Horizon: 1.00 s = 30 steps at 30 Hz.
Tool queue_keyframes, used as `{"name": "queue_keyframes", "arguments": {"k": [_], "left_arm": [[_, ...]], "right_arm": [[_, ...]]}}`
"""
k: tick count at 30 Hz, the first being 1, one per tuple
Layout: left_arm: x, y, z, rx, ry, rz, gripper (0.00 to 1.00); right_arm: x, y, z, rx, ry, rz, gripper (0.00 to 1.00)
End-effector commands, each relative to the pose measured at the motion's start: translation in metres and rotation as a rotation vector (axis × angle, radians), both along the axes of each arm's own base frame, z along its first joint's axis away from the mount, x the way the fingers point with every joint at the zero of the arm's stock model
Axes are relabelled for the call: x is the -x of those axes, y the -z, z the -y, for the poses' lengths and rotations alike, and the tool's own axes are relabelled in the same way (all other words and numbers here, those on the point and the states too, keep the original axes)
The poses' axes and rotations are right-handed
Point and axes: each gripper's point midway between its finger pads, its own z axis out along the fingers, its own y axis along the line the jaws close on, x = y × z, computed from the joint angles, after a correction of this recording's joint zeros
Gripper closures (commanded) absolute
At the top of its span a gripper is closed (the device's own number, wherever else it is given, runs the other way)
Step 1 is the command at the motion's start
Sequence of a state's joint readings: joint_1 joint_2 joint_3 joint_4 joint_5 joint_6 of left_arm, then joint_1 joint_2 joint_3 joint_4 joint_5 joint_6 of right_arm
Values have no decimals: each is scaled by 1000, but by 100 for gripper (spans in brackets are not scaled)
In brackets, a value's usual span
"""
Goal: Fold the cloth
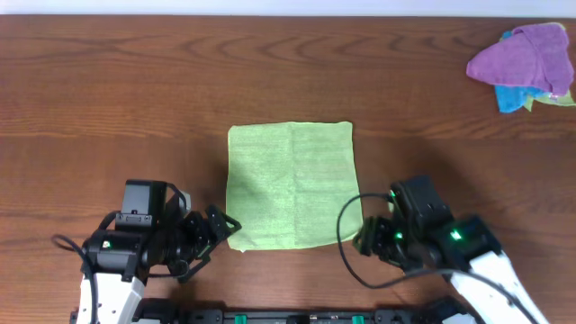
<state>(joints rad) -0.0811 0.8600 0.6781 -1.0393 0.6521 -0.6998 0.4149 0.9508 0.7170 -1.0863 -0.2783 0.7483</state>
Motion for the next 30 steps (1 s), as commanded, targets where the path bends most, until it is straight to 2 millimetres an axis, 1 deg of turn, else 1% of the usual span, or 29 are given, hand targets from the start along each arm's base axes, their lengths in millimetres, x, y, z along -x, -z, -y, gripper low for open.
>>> {"name": "queue_keyframes", "arguments": {"k": [1, 3, 5, 8, 11, 14, 18, 22, 25, 30], "left_arm": [[7, 2, 1, 25, -26, -3, 2], [13, 11, 2, 45, -59, -11, 2], [16, 20, 7, 88, -83, -7, 4], [12, 30, 13, 151, -115, 13, 5], [3, 35, 14, 164, -132, 46, 5], [-6, 39, 10, 140, -143, 86, 5], [-4, 50, 6, 113, -156, 77, 5], [-2, 63, 6, 120, -173, 54, 5], [-3, 66, 5, 117, -177, 61, 5], [-4, 71, 2, 96, -190, 63, 5]], "right_arm": [[-1, -7, 12, 42, 53, 59, 37], [2, -5, 15, 41, 64, 67, 35], [4, 4, 15, 37, 79, 56, 34], [3, 19, 5, -16, 65, 58, 32], [-5, 33, -5, -79, 82, 81, 31], [-9, 49, -7, -107, 140, 82, 30], [-10, 63, -11, -147, 193, 73, 30], [-12, 70, -14, -180, 231, 73, 30], [-17, 71, -15, -193, 246, 96, 32], [-22, 76, -8, -162, 300, 104, 35]]}}
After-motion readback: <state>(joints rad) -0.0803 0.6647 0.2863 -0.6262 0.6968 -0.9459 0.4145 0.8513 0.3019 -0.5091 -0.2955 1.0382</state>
